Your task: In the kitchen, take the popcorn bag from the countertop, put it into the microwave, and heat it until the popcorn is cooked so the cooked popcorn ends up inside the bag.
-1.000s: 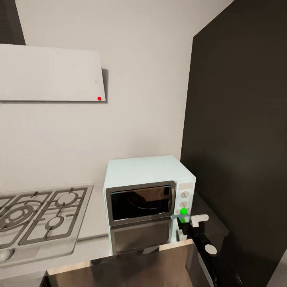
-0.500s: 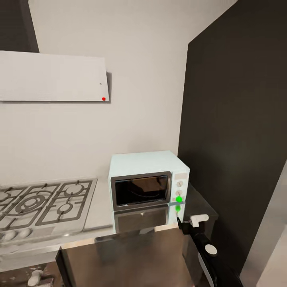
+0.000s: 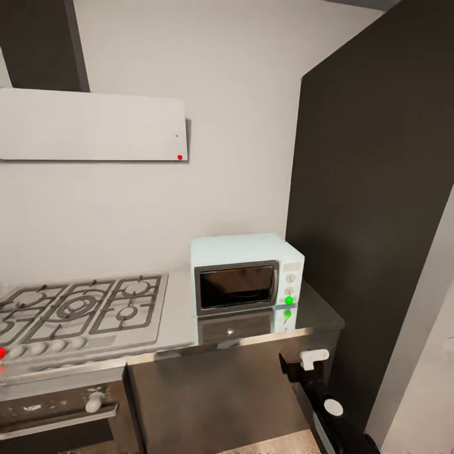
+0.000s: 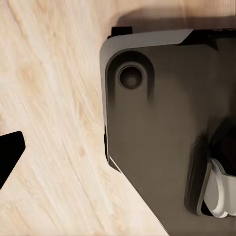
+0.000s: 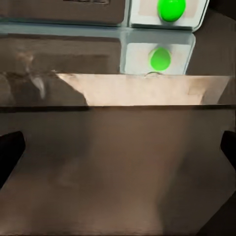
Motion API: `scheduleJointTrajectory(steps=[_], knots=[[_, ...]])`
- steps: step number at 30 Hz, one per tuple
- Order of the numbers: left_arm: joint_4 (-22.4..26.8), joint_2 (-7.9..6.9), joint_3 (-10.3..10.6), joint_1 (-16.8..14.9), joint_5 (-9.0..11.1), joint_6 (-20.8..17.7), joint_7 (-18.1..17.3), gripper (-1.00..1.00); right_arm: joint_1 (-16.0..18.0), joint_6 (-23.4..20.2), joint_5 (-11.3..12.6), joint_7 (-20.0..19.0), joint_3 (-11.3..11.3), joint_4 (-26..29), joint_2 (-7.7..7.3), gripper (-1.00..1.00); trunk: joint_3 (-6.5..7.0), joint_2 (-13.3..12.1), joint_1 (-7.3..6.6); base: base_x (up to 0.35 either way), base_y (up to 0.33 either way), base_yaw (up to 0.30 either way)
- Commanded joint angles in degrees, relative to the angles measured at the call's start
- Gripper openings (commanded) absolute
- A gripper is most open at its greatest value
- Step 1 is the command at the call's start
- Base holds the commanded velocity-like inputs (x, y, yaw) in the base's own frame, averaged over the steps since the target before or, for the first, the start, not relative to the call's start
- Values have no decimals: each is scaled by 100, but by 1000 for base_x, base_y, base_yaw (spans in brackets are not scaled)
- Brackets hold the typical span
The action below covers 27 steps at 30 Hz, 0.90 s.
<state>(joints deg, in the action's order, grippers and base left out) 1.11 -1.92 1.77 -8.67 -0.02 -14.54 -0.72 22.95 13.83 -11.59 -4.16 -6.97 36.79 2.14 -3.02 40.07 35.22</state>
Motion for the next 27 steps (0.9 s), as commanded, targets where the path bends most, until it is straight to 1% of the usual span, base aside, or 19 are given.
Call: scheduleJointTrajectory(steps=[1, 3, 8, 9, 13, 14, 15, 17, 18, 19, 20, 21, 22, 23, 24, 25, 26, 27], knots=[[12, -1, 17, -2, 1, -32, -8, 100, 7, 131, -49, -43, -52, -92, 7, 100, -10, 9, 0, -120, 270, 0], [12, -1, 17, -3, 2, -27, -8, 100, 7, 456, -52, -36, -57, -368, -6, 100, -10, 9, 0, -49, 241, 0], [12, -1, 17, -3, -2, -19, -8, 100, 6, 879, -54, -31, -75, -998, -31, 100, -10, 9, 0, -9, 74, 0], [29, 36, 26, -1, -7, 425, -8, 100, 6, 2070, -54, 223, -67, -2351, -390, 100, -10, 9, 0, 0, 0, 0], [29, 34, 26, -3, -6, 425, -8, 100, 4, 2036, -55, 230, -66, -2532, -390, 100, -10, 9, 0, 0, 0, 0], [29, 34, 26, -3, -6, 425, -8, 100, 4, 2023, -58, 257, -65, -2705, -393, 100, -10, 9, 0, 0, 0, 0], [29, 31, 21, -2, -7, 425, -8, 100, 1, 2015, -61, 373, -66, -3016, -403, 100, -10, 9, 0, 0, 0, 0], [29, 18, 18, -3, -5, 425, -2, 100, 1, 2009, -62, 718, -60, -3805, -431, 100, -10, 9, 0, 0, 0, 0], [29, 12, 17, -3, -6, 425, 0, 100, -20, 1984, -62, 844, -57, -4000, -454, 100, -10, 9, 0, 0, 0, 0], [29, 10, 17, -3, -5, 425, 1, 100, -41, 1933, -62, 918, -55, -4069, -486, 100, -10, 9, 0, 0, 0, 0], [29, 9, 17, -3, -6, 425, 1, 100, -83, 1798, -62, 965, -57, -4106, -502, 100, -10, 9, 0, 0, 0, 0], [29, 5, 17, -3, -6, 425, 1, 100, -184, 1557, -62, 987, -58, -4125, -511, 100, -10, 9, 0, 0, 0, 0], [29, 2, 17, -3, -5, 425, 1, 100, -326, 1217, -62, 997, -58, -4134, -516, 100, -10, 9, 0, 0, 0, 0], [29, -5, 17, -3, -4, 425, 1, 100, -531, 713, -62, 1002, -58, -4140, -528, 100, -10, 9, 0, 0, 0, 0], [29, -7, 17, -3, -5, 425, 1, 100, -627, 487, -62, 1003, -58, -4142, -532, 100, -10, 9, 0, 0, 0, 0], [29, -9, 17, -3, -5, 425, 1, 100, -853, 152, -68, 1004, -58, -4143, -536, 100, -10, 9, 0, 0, 0, 0], [29, -9, 17, -3, -6, 425, 1, 100, -1074, -1, -69, 1004, -54, -4144, -537, 100, -10, 9, 0, 0, 0, 0], [29, -10, 17, -3, -5, 425, 1, 100, -1227, -62, -70, 1003, -53, -4144, -533, 100, -10, 9, 0, 0, 0, 0]])
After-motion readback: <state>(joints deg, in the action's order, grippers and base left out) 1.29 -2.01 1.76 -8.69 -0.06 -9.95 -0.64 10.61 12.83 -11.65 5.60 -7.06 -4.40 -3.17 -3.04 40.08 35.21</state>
